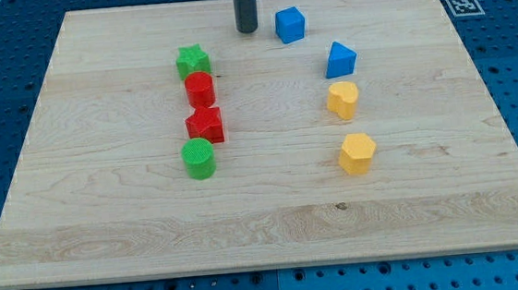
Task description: Push the blue cube towards the top right of the board
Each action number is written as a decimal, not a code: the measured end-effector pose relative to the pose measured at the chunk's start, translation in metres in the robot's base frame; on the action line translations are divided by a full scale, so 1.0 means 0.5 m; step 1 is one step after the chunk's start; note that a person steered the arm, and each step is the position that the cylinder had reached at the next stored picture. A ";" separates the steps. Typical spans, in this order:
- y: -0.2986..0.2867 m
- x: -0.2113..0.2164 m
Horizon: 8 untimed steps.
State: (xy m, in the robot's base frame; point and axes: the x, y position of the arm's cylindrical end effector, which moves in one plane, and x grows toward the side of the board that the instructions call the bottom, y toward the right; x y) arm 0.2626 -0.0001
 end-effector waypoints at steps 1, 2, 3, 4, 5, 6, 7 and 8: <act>0.035 0.000; 0.062 0.001; 0.068 0.010; 0.068 0.020; 0.071 0.024; 0.082 0.024; 0.092 0.024; 0.102 0.024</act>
State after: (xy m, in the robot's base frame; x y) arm 0.2747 0.0510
